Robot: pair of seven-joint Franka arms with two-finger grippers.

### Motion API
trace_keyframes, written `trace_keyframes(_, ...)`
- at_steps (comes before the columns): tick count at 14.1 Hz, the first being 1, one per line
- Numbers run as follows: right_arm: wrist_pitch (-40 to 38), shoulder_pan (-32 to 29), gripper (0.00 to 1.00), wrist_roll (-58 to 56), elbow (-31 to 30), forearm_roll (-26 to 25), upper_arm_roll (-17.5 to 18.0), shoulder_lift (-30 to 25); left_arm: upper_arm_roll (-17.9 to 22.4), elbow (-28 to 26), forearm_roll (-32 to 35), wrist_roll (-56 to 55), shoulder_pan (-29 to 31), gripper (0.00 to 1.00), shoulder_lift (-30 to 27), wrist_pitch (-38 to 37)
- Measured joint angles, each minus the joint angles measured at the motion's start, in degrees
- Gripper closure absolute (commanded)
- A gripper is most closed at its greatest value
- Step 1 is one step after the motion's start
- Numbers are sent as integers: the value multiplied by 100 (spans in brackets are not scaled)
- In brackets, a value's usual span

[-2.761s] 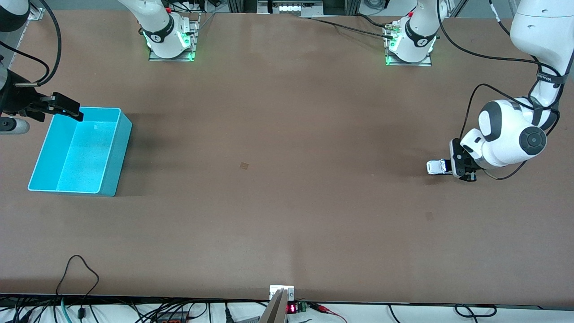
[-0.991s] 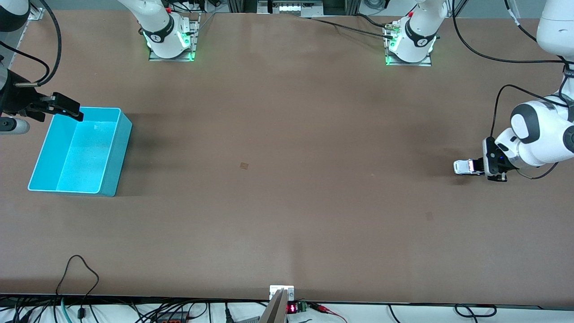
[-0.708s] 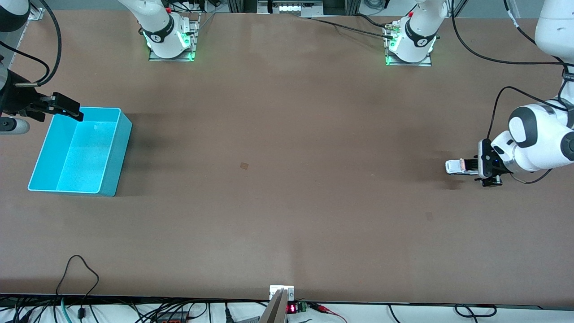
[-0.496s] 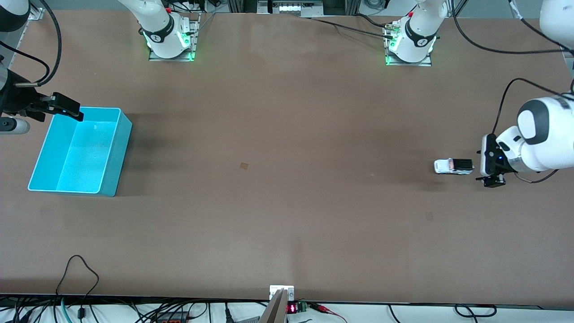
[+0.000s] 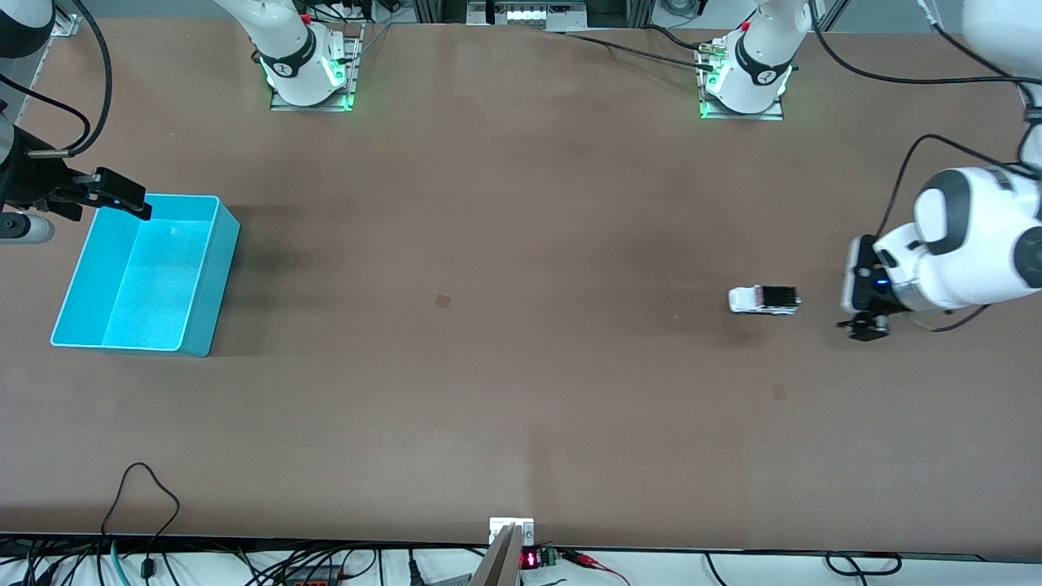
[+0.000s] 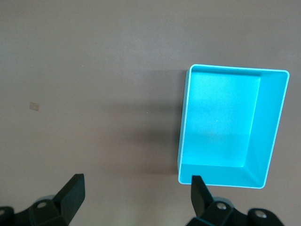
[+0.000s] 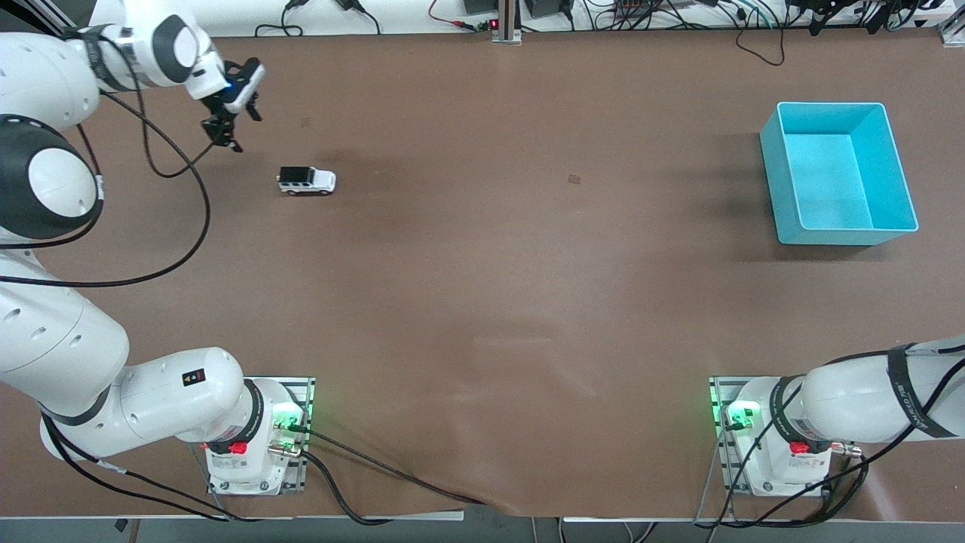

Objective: Wind and store white jeep toy
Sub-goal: 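Release the jeep so it rolls toward the cyan bin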

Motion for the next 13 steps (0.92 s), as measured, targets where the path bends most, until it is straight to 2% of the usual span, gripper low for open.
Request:
trace_keyframes(3, 0, 0, 0, 0, -2, 0, -1, 0, -3, 3, -383, -159, -571, 0, 12, 440)
trace_keyframes(5, 0, 0, 0, 0, -2, 0, -1, 0, 17, 33, -464, -688, -714, 0, 13, 504)
trace_keyframes(13, 0, 0, 0, 0, -6, 0, -2, 0, 175, 409, -477, -5032, -927, 0, 9, 537)
